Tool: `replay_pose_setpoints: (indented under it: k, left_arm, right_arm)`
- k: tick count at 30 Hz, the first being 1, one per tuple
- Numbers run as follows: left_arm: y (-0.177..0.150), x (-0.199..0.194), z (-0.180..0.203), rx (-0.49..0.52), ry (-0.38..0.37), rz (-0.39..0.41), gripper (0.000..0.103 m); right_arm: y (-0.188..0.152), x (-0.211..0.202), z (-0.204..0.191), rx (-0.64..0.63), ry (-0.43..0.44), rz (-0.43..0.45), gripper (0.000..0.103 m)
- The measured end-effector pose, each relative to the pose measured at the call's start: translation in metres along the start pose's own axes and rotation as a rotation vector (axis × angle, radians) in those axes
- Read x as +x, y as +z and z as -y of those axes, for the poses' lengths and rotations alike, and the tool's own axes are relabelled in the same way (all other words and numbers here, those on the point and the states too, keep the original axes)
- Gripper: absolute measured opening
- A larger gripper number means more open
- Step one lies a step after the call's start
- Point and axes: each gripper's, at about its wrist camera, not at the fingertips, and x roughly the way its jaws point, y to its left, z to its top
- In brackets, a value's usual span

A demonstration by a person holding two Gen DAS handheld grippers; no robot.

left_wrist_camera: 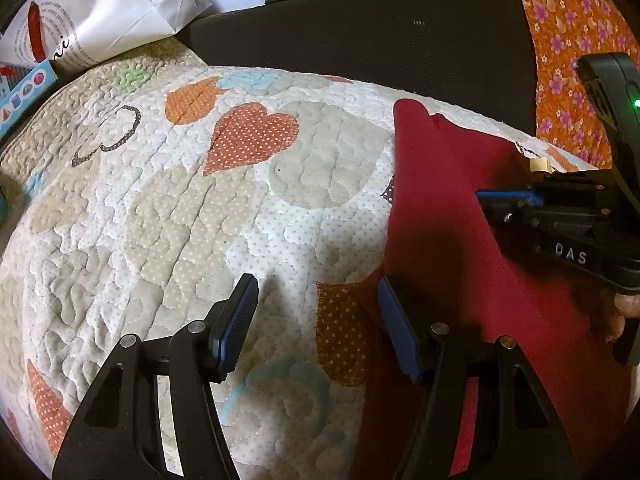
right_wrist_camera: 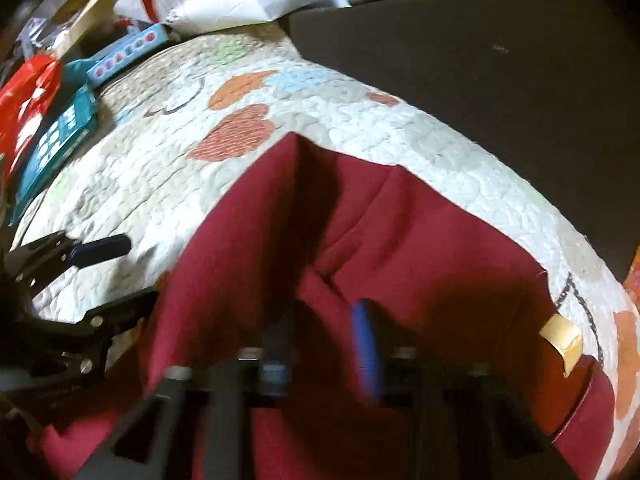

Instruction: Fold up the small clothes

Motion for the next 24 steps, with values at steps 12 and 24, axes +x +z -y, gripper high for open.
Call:
replay_pose_setpoints:
  k: [12, 24]
  left_arm:
    - [0.002, -0.002, -0.004, -0.018, 0.017, 0.023, 0.062]
    - [0.004, -0.022, 0.039, 0.077, -0.144, 0.116, 0.062]
  right_arm:
    - [-0.009, -0.015, 0.032, 0.16, -0.181, 0.063, 0.0]
    - [-0.132, -0.123, 0.077, 0.506, -0.376, 0.098, 0.005]
